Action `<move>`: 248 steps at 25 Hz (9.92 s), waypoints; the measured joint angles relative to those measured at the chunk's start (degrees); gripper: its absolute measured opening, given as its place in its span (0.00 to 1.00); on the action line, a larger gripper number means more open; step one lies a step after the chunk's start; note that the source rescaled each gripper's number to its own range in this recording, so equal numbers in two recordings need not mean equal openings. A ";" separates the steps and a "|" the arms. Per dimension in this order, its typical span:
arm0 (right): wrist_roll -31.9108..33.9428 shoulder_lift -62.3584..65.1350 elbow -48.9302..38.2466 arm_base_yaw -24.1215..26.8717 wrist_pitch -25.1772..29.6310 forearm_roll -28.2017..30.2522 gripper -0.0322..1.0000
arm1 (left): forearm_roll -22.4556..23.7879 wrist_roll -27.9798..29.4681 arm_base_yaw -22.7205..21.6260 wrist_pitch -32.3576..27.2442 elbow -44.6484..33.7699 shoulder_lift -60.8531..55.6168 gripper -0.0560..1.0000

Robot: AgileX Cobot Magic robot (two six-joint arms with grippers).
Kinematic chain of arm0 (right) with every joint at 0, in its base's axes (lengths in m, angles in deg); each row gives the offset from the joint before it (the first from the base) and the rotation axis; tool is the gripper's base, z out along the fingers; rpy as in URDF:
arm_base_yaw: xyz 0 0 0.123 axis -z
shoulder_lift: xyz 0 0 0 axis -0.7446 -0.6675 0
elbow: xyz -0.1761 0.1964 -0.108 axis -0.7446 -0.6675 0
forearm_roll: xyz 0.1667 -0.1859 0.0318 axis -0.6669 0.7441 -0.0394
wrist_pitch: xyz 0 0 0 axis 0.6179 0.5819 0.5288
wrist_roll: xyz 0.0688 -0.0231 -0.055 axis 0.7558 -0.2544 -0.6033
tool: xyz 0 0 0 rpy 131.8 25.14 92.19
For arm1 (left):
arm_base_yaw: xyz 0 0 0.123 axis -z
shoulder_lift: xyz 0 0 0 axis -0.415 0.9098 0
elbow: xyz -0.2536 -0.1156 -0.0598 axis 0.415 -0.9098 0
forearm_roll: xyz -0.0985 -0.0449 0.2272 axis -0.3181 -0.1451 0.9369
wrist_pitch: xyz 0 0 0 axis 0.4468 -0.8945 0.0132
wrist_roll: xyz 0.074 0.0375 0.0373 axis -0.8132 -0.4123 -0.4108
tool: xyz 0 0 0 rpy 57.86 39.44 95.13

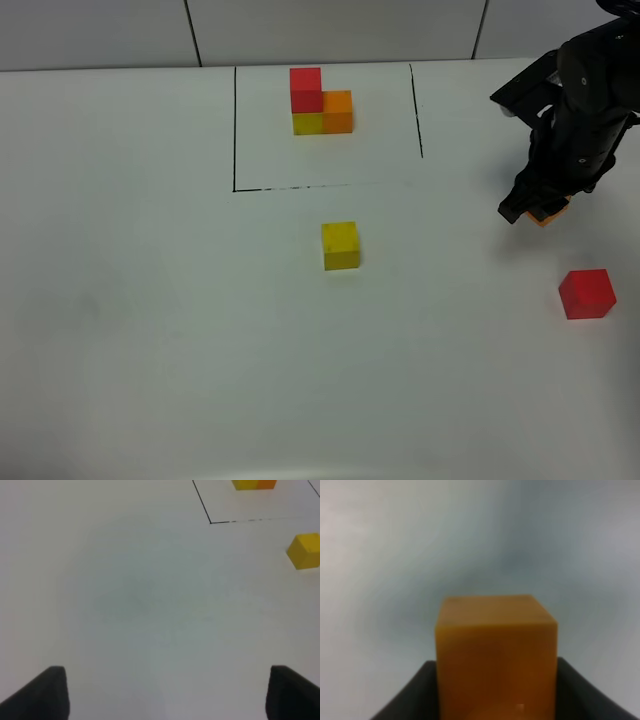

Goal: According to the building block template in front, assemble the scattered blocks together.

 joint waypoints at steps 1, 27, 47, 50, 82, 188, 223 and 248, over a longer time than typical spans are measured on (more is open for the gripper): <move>-0.83 0.05 0.00 -0.40 0.30 0.00 0.04 | 0.00 0.00 0.00 0.00 0.00 0.00 0.70; -27.36 0.06 0.00 -11.23 3.58 1.39 0.04 | 0.17 0.06 0.00 0.01 0.00 0.00 0.70; -36.15 -2.35 2.96 -14.89 3.96 -4.42 0.04 | 0.17 -0.05 0.00 0.01 0.00 0.00 0.70; -37.23 -3.51 3.63 -15.27 3.88 -5.74 0.04 | 0.17 -0.06 0.00 0.01 0.00 0.00 0.70; -45.80 -12.27 10.56 -15.47 -3.31 -13.15 0.04 | 0.19 0.00 0.00 0.01 0.00 0.05 0.70; 1.07 -0.72 7.58 -7.39 3.20 -2.56 0.73 | 0.19 0.05 0.00 0.01 0.00 0.05 0.70; 10.42 8.10 -19.24 10.45 -7.20 -16.75 0.74 | 0.19 -0.01 0.00 0.01 0.00 0.05 0.70; 14.45 4.22 -19.24 9.56 -7.60 -18.76 0.73 | 0.19 -0.01 0.00 0.01 0.00 0.05 0.70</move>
